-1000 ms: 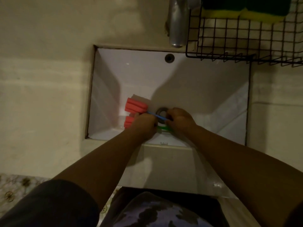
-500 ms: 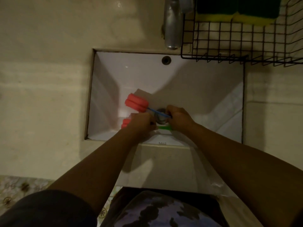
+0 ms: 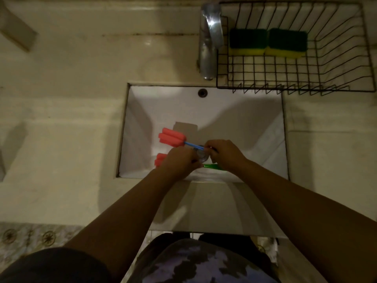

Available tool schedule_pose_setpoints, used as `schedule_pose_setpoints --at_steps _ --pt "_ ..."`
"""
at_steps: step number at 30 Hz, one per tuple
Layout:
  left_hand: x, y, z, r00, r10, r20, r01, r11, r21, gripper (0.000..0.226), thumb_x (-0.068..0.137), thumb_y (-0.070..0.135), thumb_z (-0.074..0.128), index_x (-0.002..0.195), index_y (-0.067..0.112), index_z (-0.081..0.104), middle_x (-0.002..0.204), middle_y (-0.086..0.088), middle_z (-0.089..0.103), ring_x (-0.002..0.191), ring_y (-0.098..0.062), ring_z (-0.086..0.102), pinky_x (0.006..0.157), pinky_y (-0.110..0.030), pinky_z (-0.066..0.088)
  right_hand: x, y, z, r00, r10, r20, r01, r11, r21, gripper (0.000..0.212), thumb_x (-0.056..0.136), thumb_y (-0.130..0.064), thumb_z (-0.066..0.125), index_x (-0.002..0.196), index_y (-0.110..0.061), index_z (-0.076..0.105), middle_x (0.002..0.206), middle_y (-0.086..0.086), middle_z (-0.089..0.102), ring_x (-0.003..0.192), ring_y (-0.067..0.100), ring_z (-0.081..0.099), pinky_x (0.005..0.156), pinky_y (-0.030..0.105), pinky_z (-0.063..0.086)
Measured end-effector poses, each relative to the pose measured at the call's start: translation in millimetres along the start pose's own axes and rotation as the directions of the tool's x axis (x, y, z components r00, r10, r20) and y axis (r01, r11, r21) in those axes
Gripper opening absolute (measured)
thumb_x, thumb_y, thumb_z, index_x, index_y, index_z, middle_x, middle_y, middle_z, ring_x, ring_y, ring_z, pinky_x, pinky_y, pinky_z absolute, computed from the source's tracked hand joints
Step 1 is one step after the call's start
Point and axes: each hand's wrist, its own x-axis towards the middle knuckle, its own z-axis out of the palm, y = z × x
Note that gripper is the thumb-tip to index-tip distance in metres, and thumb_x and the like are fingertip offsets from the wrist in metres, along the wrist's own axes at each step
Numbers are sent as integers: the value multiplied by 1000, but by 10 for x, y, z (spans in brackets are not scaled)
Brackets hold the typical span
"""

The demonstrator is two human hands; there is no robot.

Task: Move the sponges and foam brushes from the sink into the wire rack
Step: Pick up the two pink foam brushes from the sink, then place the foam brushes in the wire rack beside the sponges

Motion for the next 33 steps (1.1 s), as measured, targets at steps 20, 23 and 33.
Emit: schedule_pose_setpoints --at_steps 20,23,33 --pt "-442 908 -953 947 233 -222 -190 961 198 27 92 40 60 89 16 71 81 -1 70 73 -13 64 81 -34 55 -755 -637 -1019 940 -96 -327 19 973 -231 33 99 -38 44 72 -22 54 65 -1 52 60 14 50 52 25 29" --pt "-475 975 -1121 929 260 -264 -218 959 180 28 92 39 60 85 14 69 79 -2 68 73 -15 64 80 -34 54 -763 -768 -1186 925 -111 -363 20 969 -245 34 99 -38 44 75 -18 59 68 2 55 61 14 50 52 26 32" --pt "-581 980 -1624 839 359 -409 -293 931 218 27 93 40 59 84 16 69 75 4 64 66 -10 61 63 -16 41 -741 -1232 -1543 875 -195 -443 60 952 -300 26 98 -39 47 79 -29 62 68 -2 60 62 13 56 59 26 43"
